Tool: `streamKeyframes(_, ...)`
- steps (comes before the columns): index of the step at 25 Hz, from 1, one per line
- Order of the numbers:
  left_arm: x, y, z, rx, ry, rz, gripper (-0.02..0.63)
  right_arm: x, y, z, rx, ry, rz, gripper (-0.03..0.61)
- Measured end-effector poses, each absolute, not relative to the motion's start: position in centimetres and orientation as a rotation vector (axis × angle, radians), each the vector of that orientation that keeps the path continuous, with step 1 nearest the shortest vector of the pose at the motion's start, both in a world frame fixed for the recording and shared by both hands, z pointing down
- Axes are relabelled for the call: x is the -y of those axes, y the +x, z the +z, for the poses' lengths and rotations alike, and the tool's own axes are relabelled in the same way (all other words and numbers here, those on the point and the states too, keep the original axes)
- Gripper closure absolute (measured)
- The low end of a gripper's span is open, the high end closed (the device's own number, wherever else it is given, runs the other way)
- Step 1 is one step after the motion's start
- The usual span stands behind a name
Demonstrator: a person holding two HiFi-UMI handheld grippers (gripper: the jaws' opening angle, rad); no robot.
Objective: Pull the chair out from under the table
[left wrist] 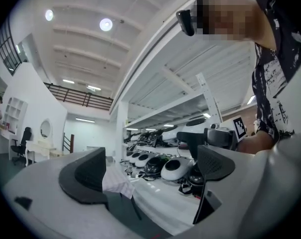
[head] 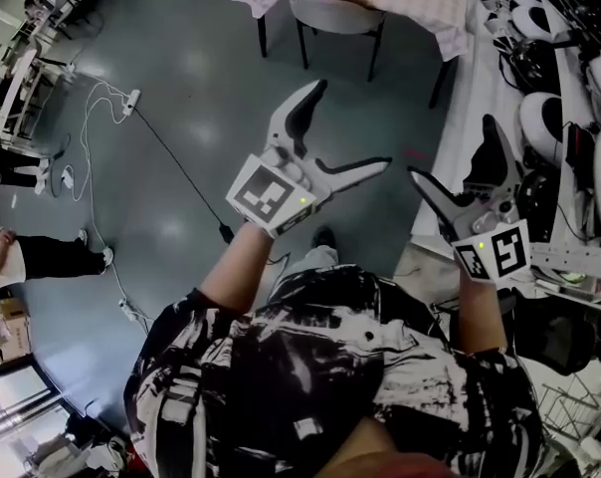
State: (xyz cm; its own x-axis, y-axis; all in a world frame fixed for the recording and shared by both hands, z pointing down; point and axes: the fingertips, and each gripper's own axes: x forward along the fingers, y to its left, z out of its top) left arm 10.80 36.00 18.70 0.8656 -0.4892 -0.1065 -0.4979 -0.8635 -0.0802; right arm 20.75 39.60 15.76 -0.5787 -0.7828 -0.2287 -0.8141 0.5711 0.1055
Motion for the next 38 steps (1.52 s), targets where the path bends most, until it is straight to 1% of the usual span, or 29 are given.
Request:
streamKeyframes(5,-30.1,7.0,19.9,-0.731,-2.963,0.075,0.054,-33.5,16.7,16.0,-2.626,-1.384,0.286,0.006)
streamKeyframes(8,-26.5,6.1,19.3,-0.698,-2.961,0.121,0.055,-29.9,15.4,15.9,-2.617,-1.402,0.288,0.006)
streamKeyframes(13,-22.5,4.6,19.4,-0.720,-2.986,0.083,0.055,-26.0,13.8,15.7,-2.633,-1.411,0.284,0.006)
streamKeyframes(22,-11.6,4.7,21.1,-0.783,-2.967,0.080,0.055,-14.6,14.1,17.6,-2.649,-1.332,0.262,0.008)
streamKeyframes(32,2.7,8.4,21.0,-0.825,-2.917,0.052,0.055,0.5,16.9,18.3,-2.660,-1.205,0.248,0.008)
streamKeyframes(38,9.0,8.8,21.8,-0.870,-2.924,0.041,0.055,7.1,17.1,18.9,-2.691,-1.165,0.226,0.008)
